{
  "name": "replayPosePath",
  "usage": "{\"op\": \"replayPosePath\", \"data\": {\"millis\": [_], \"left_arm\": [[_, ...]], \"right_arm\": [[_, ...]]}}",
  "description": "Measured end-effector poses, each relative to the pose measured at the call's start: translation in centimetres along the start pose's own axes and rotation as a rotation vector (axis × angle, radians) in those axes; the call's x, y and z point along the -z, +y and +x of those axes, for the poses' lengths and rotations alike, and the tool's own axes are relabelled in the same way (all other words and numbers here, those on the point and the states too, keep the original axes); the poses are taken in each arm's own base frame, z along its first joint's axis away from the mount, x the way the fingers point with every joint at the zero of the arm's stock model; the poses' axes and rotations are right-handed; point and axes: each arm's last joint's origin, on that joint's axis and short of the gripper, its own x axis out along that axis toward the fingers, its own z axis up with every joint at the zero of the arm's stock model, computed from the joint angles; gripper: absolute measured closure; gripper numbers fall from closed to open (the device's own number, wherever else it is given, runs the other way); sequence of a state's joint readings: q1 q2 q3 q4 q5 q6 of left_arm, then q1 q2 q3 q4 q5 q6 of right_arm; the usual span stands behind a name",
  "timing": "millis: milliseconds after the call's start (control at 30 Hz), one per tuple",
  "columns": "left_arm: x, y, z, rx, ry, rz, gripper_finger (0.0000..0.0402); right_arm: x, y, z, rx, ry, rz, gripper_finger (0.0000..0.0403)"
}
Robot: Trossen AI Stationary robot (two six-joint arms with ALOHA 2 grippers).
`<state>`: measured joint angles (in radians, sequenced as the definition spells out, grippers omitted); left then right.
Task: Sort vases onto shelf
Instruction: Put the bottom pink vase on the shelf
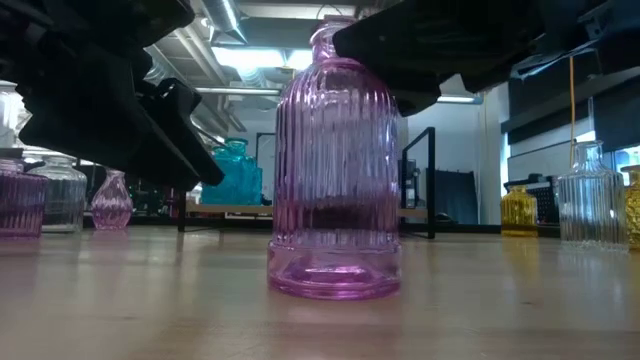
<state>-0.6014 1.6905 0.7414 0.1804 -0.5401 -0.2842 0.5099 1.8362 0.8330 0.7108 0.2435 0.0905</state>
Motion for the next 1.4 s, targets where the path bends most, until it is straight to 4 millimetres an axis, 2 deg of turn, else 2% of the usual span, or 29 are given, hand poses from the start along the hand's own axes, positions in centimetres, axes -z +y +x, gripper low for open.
{"op": "replayPosePath", "data": {"millis": [133,300,467,767,900,1133,1400], "left_arm": [[0.0,0.0,0.0,0.001,-0.001,0.004,0.0219],[0.1,-0.2,-0.1,0.005,0.005,0.04,0.0219],[0.3,-0.3,-0.7,0.015,-0.003,0.066,0.0219],[2.7,2.2,-2.7,-0.024,-0.08,0.007,0.0219],[3.3,3.5,-3.4,-0.022,-0.122,-0.038,0.0219],[2.4,5.9,-3.4,-0.074,-0.151,-0.095,0.0219],[1.9,8.9,-2.4,-0.138,-0.134,-0.125,0.0219]], "right_arm": [[-0.2,0.0,-0.1,0.013,-0.005,-0.029,0.0346],[-1.1,-0.5,-0.5,0.049,-0.025,-0.05,0.034],[-2.9,-2.6,-1.2,0.123,-0.05,-0.064,0.0337],[-5.6,-9.2,-2.5,0.298,-0.104,-0.073,0.0336],[-7.1,-12.7,-2.9,0.387,-0.125,-0.08,0.0335],[-9.4,-19.6,-3.9,0.449,-0.129,-0.082,0.0334],[-10.8,-27.5,-7.3,0.519,-0.178,-0.088,0.0334]]}}
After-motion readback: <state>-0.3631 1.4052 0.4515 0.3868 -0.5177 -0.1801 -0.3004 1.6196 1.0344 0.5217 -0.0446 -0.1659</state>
